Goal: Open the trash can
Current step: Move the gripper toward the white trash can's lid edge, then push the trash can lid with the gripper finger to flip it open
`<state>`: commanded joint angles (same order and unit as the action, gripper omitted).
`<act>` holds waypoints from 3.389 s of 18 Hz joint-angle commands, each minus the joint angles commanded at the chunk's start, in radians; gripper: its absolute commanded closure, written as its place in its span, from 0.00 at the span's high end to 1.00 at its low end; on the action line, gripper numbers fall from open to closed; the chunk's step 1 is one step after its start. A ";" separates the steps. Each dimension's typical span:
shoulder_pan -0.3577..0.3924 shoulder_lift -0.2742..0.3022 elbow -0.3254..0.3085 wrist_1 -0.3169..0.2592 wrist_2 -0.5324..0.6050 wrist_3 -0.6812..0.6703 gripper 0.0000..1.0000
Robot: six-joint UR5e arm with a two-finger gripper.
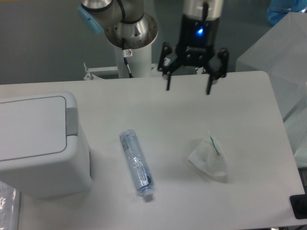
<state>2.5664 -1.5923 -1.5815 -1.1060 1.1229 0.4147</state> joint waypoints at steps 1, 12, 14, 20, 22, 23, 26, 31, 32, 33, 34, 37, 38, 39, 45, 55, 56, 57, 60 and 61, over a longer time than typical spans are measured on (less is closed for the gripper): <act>-0.006 -0.003 -0.002 0.000 -0.002 -0.045 1.00; -0.176 -0.061 -0.017 0.044 -0.035 -0.220 1.00; -0.204 -0.067 -0.017 0.049 -0.035 -0.235 1.00; -0.226 -0.074 -0.031 0.049 -0.035 -0.248 1.00; -0.232 -0.075 -0.032 0.049 -0.034 -0.246 1.00; -0.232 -0.077 -0.040 0.051 -0.035 -0.246 1.00; -0.242 -0.077 -0.046 0.063 -0.034 -0.246 1.00; -0.247 -0.077 -0.071 0.100 -0.034 -0.252 1.00; -0.250 -0.078 -0.075 0.100 -0.034 -0.254 1.00; -0.250 -0.081 -0.075 0.101 -0.034 -0.254 1.00; -0.250 -0.081 -0.075 0.101 -0.034 -0.254 1.00; -0.252 -0.081 -0.075 0.101 -0.034 -0.254 1.00; -0.252 -0.083 -0.075 0.101 -0.034 -0.254 1.00; -0.252 -0.083 -0.075 0.101 -0.034 -0.254 1.00; -0.252 -0.084 -0.077 0.101 -0.034 -0.252 1.00; -0.250 -0.078 -0.026 0.101 -0.032 -0.240 1.00; -0.249 -0.078 -0.003 0.101 -0.032 -0.238 1.00; -0.241 -0.081 0.021 0.101 -0.029 -0.237 1.00; -0.187 -0.081 0.073 0.117 0.001 -0.220 1.00; -0.178 -0.083 0.083 0.120 0.053 -0.194 1.00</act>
<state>2.3883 -1.6751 -1.4988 -0.9864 1.1760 0.2206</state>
